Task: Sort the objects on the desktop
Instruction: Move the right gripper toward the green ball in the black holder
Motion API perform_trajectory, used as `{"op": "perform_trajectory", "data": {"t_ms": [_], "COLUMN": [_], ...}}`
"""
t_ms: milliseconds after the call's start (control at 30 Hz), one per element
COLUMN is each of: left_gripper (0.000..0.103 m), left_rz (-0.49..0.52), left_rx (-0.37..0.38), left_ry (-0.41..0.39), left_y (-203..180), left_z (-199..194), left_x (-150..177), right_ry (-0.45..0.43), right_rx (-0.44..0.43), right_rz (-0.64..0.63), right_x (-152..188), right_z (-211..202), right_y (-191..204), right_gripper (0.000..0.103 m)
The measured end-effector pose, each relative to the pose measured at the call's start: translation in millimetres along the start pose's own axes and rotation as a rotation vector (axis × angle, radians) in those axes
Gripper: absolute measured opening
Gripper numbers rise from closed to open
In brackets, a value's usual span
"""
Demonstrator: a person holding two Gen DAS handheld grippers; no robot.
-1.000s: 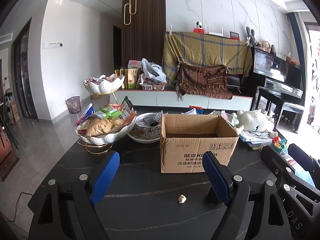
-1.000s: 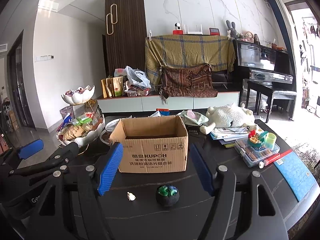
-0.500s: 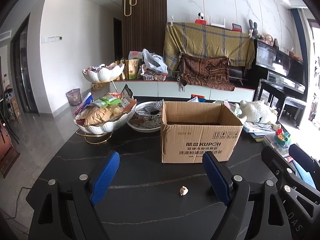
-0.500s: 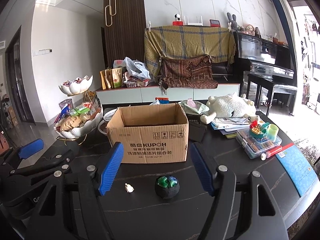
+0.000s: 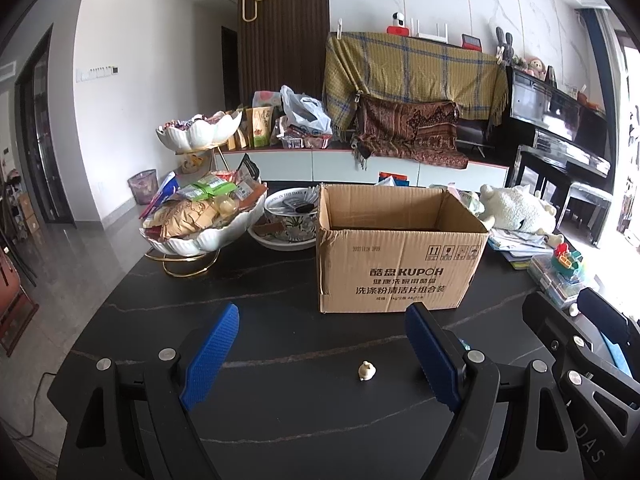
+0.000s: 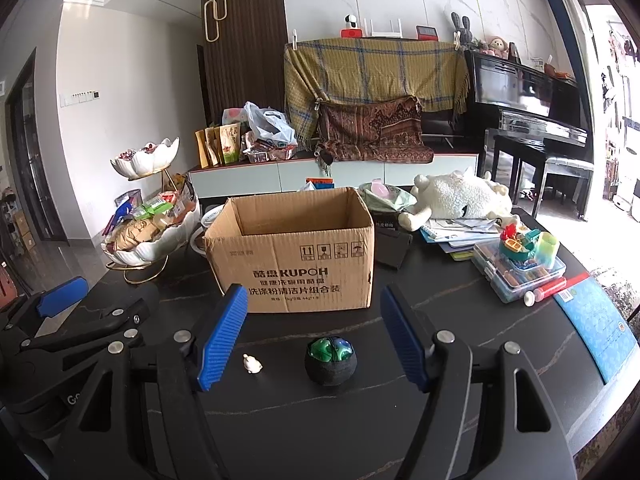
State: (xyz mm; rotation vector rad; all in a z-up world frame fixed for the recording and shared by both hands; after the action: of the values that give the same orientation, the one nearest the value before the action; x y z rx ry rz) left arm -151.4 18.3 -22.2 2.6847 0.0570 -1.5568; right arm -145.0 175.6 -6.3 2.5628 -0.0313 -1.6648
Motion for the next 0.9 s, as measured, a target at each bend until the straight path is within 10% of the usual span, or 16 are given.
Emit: {"op": "perform_trajectory", "data": {"t_ms": [900], "left_gripper": [0.082], "left_rz": [0.017], "left_rx": [-0.005], "left_ry": [0.092], "left_y": [-6], "left_z": [35], "left_x": [27], "right_ry": [0.089], "right_rx": [0.005], "right_rz": [0.009], "right_x": [29], "right_z": [31], "right_y": [-9], "right_gripper": [0.067]}}
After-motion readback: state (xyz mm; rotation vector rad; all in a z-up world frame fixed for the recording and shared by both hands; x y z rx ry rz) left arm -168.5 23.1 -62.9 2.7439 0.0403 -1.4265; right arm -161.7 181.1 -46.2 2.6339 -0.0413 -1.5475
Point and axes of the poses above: each gripper's, at about its wrist camera, not at the fingertips, and z roughly the way its jaws point, y to its left, x to its underside, the point moved 6 cm from there along z, roughly the way its jaws point, and after that the axes turned 4 degrees about -y, right-handed, at the moved point
